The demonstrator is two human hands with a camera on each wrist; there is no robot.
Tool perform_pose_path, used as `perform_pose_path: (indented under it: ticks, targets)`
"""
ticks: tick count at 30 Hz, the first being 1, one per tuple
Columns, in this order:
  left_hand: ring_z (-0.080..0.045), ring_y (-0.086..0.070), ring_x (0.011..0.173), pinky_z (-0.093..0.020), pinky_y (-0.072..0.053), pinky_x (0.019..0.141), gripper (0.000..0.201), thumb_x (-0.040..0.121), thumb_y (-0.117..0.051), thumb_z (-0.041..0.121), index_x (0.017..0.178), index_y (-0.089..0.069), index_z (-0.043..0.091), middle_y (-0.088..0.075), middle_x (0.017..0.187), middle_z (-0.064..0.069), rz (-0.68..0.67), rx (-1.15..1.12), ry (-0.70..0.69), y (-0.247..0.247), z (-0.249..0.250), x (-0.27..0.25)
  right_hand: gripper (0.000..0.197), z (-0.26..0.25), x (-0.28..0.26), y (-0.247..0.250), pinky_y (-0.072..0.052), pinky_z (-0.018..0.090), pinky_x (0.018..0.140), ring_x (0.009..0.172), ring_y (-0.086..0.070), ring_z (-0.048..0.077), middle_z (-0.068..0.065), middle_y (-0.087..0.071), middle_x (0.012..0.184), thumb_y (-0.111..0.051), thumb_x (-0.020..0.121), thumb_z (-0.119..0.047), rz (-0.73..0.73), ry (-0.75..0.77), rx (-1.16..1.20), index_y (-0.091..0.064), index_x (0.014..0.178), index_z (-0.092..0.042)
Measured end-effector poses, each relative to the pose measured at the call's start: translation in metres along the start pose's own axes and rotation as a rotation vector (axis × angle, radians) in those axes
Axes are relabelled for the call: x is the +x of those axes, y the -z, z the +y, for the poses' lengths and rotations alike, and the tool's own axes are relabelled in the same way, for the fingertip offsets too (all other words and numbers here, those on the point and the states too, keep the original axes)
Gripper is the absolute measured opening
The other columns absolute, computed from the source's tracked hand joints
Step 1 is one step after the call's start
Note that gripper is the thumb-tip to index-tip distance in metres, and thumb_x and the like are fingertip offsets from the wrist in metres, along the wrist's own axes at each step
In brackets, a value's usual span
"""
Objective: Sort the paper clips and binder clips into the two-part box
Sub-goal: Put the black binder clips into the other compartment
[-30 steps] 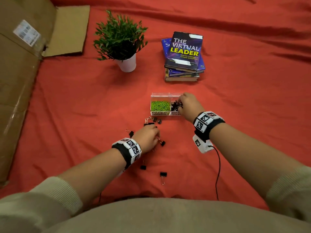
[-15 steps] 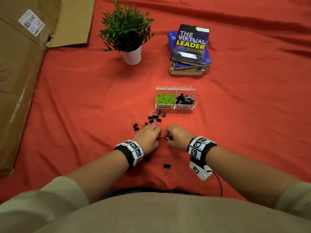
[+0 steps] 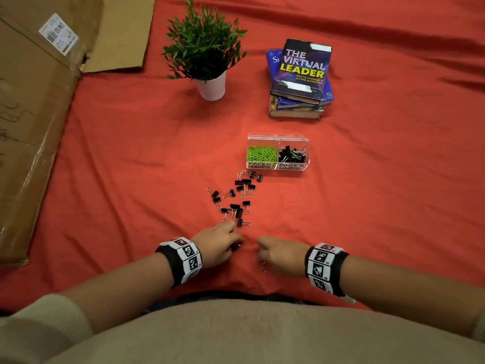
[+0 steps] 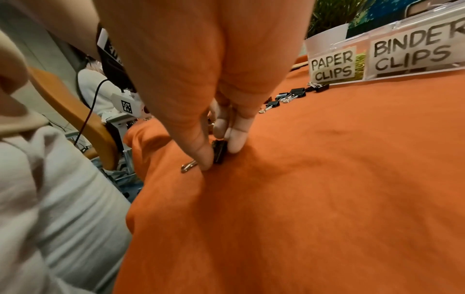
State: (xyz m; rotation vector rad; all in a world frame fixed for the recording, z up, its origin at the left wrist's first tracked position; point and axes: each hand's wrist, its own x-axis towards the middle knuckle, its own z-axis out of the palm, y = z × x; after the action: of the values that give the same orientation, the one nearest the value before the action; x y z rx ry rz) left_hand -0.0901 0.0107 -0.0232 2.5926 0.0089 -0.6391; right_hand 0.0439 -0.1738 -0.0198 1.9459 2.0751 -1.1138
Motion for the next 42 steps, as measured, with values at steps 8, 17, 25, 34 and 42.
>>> perform_pose_path:
  ticks: [8,17,25,34,42]
  targets:
    - [-0.026,-0.054,0.096,-0.038,-0.049,0.077,0.025,0.083,-0.053,0.013,0.108,-0.053,0.006,-0.040,0.118,-0.008,-0.003,0.040,0.055,-0.002,0.001,0.005,0.018,0.012,-0.004,-0.005,-0.046,0.039,0.079,0.093,-0.056,0.032,0.011,-0.052,0.106,-0.049,0.081,-0.007,0.112,-0.142,0.227,-0.057,0.097,-0.008]
    - [-0.024,-0.052,0.108,-0.035,-0.044,0.089,0.023,0.082,-0.054,0.014,0.105,-0.054,0.013,-0.054,0.114,-0.005,-0.039,-0.035,0.122,0.002,0.003,0.009,0.007,0.070,-0.005,0.071,-0.040,0.017,0.056,0.070,-0.058,0.014,-0.001,-0.064,0.074,-0.067,0.078,-0.008,0.533,-0.489,0.547,-0.068,0.079,-0.015]
    - [-0.014,-0.060,0.092,-0.021,-0.042,0.077,0.015,0.081,-0.068,0.015,0.095,-0.061,0.017,-0.065,0.099,0.002,-0.090,-0.287,0.262,0.009,0.001,0.015,0.014,0.135,0.004,0.140,-0.046,0.031,0.078,0.084,-0.052,0.020,0.009,-0.055,0.095,-0.069,0.080,-0.012,0.818,-0.750,0.404,-0.065,0.093,-0.008]
    - [-0.011,-0.056,0.073,-0.023,-0.045,0.067,0.016,0.078,-0.074,0.013,0.083,-0.060,0.019,-0.062,0.078,0.006,0.197,-0.512,0.386,0.057,-0.011,0.031,0.052,0.073,0.066,0.107,-0.044,0.037,0.103,0.120,-0.047,0.024,0.007,-0.050,0.129,-0.049,0.082,0.011,0.457,-0.295,0.103,-0.051,0.131,-0.008]
    - [-0.009,-0.053,0.055,-0.018,-0.042,0.049,0.013,0.079,-0.075,0.013,0.086,-0.064,0.010,-0.062,0.067,0.003,0.430,-0.645,0.415,0.119,-0.009,0.076,0.031,0.076,0.071,0.077,-0.047,0.048,0.092,0.119,-0.038,0.031,0.012,-0.043,0.124,-0.041,0.091,-0.001,0.359,-0.438,0.044,-0.048,0.122,-0.003]
